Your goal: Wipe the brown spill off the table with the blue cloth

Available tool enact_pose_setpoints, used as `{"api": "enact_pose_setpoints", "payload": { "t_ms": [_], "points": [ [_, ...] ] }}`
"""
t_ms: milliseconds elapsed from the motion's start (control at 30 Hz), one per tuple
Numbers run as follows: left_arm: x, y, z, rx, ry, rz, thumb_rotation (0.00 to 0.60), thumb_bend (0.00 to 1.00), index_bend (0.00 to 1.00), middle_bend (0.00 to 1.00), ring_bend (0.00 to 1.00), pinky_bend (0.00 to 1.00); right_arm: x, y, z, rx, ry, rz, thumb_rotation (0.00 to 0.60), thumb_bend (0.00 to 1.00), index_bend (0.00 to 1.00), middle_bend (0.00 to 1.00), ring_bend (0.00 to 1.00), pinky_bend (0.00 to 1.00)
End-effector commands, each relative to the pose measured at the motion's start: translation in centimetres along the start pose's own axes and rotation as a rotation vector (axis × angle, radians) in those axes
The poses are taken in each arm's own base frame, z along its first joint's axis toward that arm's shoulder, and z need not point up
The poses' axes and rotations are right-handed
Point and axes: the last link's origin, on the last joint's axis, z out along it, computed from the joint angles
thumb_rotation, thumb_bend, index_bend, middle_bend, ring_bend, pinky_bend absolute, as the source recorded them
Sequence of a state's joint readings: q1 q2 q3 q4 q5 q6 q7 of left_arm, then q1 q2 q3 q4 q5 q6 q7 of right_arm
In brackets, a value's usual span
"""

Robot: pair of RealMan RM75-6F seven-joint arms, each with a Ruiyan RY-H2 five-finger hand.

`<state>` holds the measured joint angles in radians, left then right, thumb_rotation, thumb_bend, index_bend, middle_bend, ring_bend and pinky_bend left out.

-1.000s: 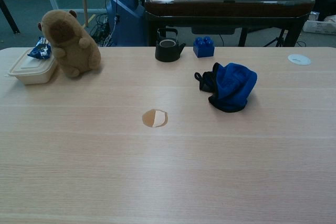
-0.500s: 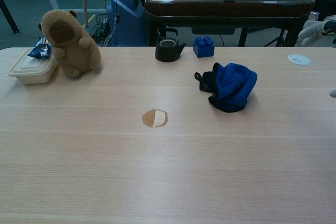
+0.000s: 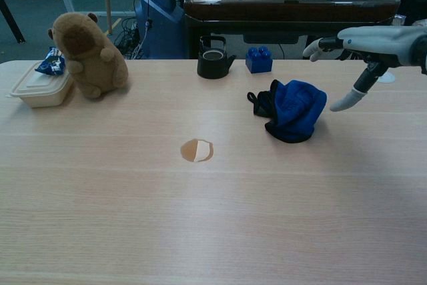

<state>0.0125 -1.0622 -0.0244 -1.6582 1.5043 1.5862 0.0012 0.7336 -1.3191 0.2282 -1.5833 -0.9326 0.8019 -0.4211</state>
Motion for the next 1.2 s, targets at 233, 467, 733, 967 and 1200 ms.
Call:
{"api": "enact_pose_setpoints", "payload": {
  "t_ms": [233, 467, 733, 967, 1200],
  "points": [
    [0.1, -0.3, -0.1, 0.018, 0.0, 0.005, 0.6, 0.27, 0.22, 0.16, 0.1, 0.07, -1.8, 0.2, 6.1, -0.107, -0.061, 0.022, 0.6, 0.12, 0.05, 0.15, 0.07, 0.14],
    [-0.2, -0.5, 0.1, 0.029, -0.01, 0.011, 0.6, 0.27, 0.22, 0.16, 0.1, 0.07, -3.0, -0.1, 9.1, -0.149, -0.103, 0.04, 0.6, 0.12, 0.05, 0.15, 0.07, 0.14],
    [-0.3, -0.8, 0.2, 0.046, -0.016, 0.02, 0.6, 0.27, 0.22, 0.16, 0.1, 0.07, -4.3, -0.7, 11.4, -0.158, -0.157, 0.053, 0.6, 0.14, 0.05, 0.17, 0.07, 0.16],
    [-0.2, -1.0, 0.1, 0.059, -0.015, 0.024, 0.6, 0.27, 0.22, 0.16, 0.1, 0.07, -5.2, -1.2, 12.4, -0.157, -0.13, 0.058, 0.6, 0.44, 0.36, 0.36, 0.29, 0.44],
    [-0.3, -1.1, 0.0, 0.062, -0.016, 0.027, 0.6, 0.27, 0.22, 0.16, 0.1, 0.07, -5.2, -2.0, 12.3, -0.103, -0.065, 0.121, 0.6, 0.61, 0.64, 0.56, 0.49, 0.69]
  ]
}}
